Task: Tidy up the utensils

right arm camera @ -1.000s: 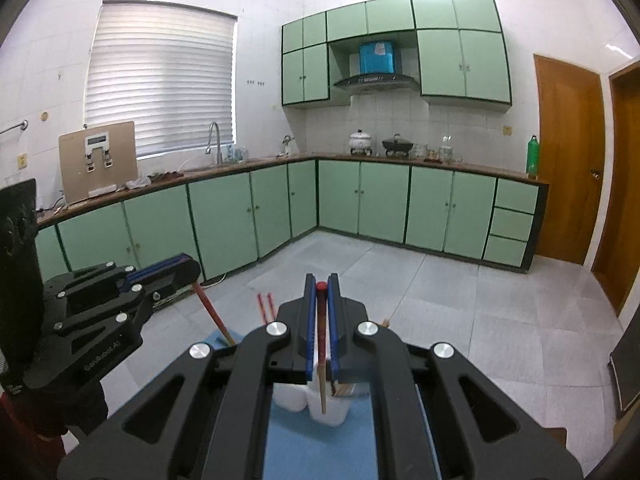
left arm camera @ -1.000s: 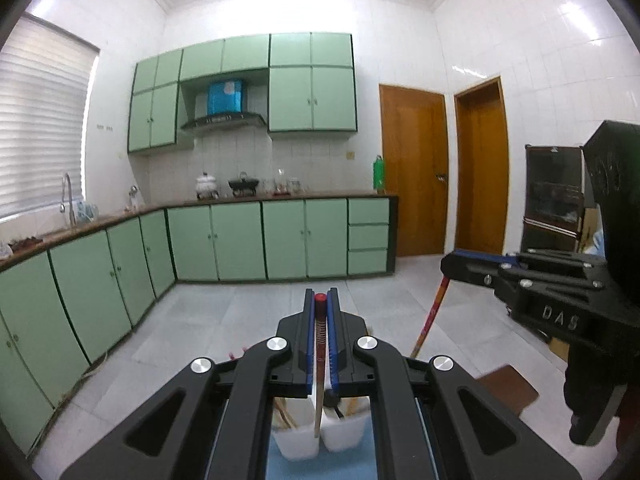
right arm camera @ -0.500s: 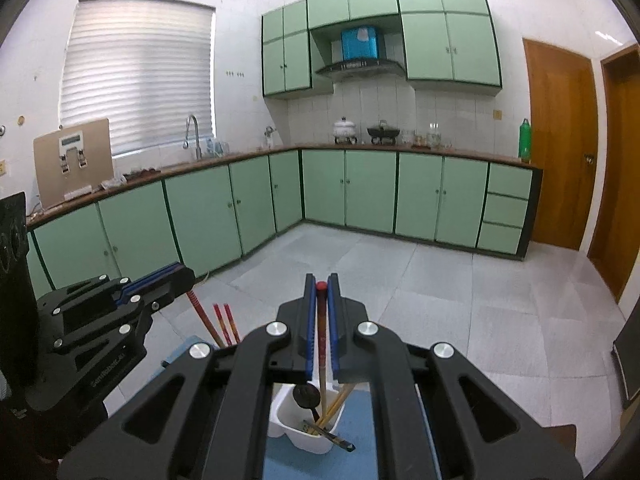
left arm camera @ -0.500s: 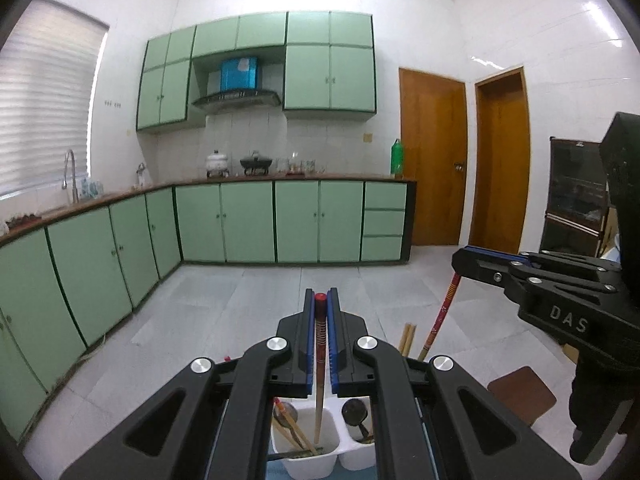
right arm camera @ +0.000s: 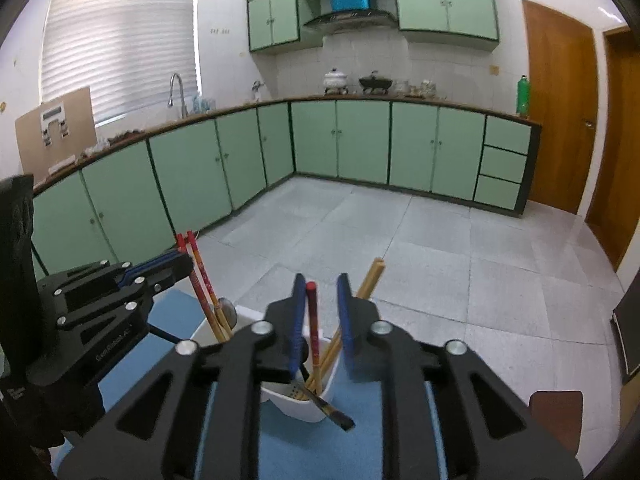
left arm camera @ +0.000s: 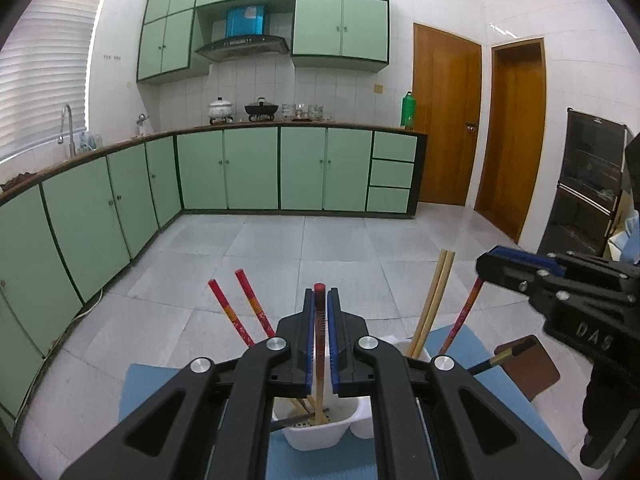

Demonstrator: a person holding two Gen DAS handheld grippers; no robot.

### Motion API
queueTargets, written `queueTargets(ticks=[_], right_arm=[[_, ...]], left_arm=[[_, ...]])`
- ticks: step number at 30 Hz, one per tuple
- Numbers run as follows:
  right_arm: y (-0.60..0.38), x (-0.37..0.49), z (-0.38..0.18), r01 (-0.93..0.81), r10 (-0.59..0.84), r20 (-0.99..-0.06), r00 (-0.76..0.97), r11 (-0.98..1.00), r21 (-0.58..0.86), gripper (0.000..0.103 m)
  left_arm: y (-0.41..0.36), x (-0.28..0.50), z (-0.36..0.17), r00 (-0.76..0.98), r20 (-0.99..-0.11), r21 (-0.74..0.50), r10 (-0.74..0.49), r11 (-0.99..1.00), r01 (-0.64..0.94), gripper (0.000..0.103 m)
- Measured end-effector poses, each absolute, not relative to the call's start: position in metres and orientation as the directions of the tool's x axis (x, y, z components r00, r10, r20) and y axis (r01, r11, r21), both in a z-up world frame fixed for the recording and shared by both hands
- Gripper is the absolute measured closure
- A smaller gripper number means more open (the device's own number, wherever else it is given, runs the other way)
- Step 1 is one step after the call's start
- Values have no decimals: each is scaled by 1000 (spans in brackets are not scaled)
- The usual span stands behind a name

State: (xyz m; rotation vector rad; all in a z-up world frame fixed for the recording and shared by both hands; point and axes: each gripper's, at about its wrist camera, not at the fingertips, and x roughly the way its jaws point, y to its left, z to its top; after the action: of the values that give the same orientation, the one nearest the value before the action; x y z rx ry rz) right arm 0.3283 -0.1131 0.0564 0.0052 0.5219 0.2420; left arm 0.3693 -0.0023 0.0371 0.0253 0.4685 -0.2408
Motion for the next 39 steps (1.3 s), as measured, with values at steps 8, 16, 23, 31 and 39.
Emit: queueTargets(ticks=[8,16,23,31,39], right_arm=[[-144,269,89,-143,152,-368,917,988,53,31],[-164,194,90,-131,138,-311,940,990,42,9],[-153,142,65,-166,163,-345,924,986,20,6],[-138,101,42,-191,203,-399,894,979,70,6],[-129,74,35,-211,209,-411,887,977,41,6]], left_arm=[[5,322,66,901,-369,-32,-230,971,235,48],[16,256,67,916,-347,-27,-201,978,205,27],[21,205,56,918,-349,-40,-190,981,188,15],[21,159,45,910,-369,-42,-190,981,188,13],[22,124,42,914,-360,-38,-187,982,186,13]])
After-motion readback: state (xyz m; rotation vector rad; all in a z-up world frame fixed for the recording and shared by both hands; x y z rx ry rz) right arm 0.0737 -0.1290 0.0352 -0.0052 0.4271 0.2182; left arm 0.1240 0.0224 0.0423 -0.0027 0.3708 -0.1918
